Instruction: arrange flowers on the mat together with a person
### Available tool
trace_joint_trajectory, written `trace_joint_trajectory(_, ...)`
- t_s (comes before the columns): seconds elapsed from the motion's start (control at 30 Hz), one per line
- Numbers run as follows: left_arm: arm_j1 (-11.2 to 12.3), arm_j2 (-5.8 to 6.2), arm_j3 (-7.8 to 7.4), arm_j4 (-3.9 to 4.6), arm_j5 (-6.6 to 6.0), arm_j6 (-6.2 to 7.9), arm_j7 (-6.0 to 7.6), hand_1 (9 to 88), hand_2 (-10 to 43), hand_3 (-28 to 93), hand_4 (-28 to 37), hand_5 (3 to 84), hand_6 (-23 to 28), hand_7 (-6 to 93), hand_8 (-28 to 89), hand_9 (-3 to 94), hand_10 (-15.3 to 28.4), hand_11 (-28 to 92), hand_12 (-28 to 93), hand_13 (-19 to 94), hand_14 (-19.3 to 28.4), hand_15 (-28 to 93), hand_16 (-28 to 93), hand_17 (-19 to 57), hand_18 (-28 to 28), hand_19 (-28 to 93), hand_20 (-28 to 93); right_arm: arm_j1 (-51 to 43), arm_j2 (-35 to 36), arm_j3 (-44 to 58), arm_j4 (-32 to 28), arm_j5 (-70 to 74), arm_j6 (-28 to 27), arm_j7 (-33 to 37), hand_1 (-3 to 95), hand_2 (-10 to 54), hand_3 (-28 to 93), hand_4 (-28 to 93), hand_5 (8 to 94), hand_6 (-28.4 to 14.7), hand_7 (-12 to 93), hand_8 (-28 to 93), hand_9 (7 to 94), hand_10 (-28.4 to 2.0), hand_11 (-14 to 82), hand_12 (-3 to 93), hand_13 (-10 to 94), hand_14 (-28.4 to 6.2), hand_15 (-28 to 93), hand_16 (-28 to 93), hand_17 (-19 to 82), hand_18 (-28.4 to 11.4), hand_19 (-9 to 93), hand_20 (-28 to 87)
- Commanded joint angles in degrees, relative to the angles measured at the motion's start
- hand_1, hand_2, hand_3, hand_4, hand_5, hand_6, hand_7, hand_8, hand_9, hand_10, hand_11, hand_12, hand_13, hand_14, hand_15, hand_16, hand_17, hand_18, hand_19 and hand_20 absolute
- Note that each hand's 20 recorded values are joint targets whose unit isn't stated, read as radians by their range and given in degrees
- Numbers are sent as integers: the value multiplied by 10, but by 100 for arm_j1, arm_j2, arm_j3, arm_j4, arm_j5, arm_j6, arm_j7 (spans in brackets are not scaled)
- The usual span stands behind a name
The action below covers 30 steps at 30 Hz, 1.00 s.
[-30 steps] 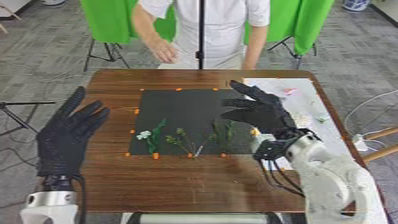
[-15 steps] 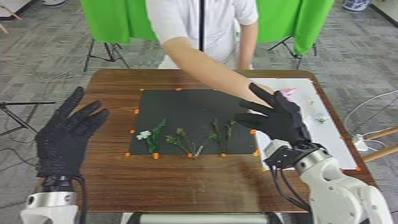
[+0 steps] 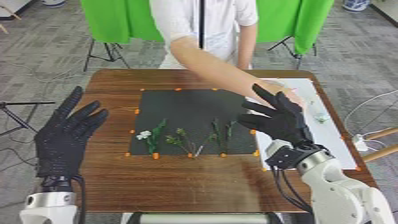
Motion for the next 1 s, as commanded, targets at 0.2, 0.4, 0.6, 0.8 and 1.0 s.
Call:
trace_joint_trajectory(0.2, 92, -20, 27, 15, -75, 17, -25, 201, 87, 765, -283, 341, 66, 93, -93, 363, 202, 211, 96, 294, 273, 465, -98, -41, 281, 703, -47, -87, 32, -59, -39, -74, 161, -35, 154, 50, 738, -283, 338, 16, 95, -114, 423, -173, 78, 119, 379, -220, 261, 148, 59, -230, 505, 142)
trace_joint_trajectory(0.4, 88, -7, 48, 18, -81, 17, -10, 201, 87, 766, -283, 341, 67, 94, -93, 364, 204, 214, 98, 295, 272, 466, -98, -41, 281, 705, -51, -111, 60, -98, -44, -106, 271, -70, 156, 51, 741, -283, 348, 13, 95, -115, 438, -176, 88, 118, 393, -221, 289, 148, 61, -228, 514, 144)
trace_joint_trajectory(0.6, 106, -21, 34, -4, -70, 6, -51, 203, 87, 768, -283, 341, 71, 98, -92, 364, 206, 217, 100, 294, 272, 467, -98, -42, 279, 706, -54, -158, 75, -113, -45, -170, 336, -102, 157, 51, 745, -283, 354, 13, 98, -116, 449, -178, 95, 117, 401, -219, 306, 138, 62, -227, 519, 143)
trace_joint_trajectory(0.8, 154, -25, -13, -22, -63, 9, -56, 204, 87, 767, -283, 341, 72, 102, -93, 364, 207, 223, 101, 292, 274, 470, -97, -43, 279, 706, -57, -151, 62, -123, -30, -171, 336, -83, 159, 50, 746, -283, 361, 12, 100, -118, 458, -179, 101, 116, 407, -217, 321, 129, 63, -227, 524, 142)
trace_joint_trajectory(1.0, 140, -23, 8, -7, -65, -18, -39, 205, 87, 768, -283, 342, 74, 102, -94, 364, 207, 225, 101, 291, 274, 472, -98, -45, 277, 705, -60, -112, 55, -119, -1, -181, 327, -78, 158, 50, 748, -283, 362, 12, 101, -119, 459, -180, 104, 115, 408, -216, 327, 123, 64, -226, 526, 140)
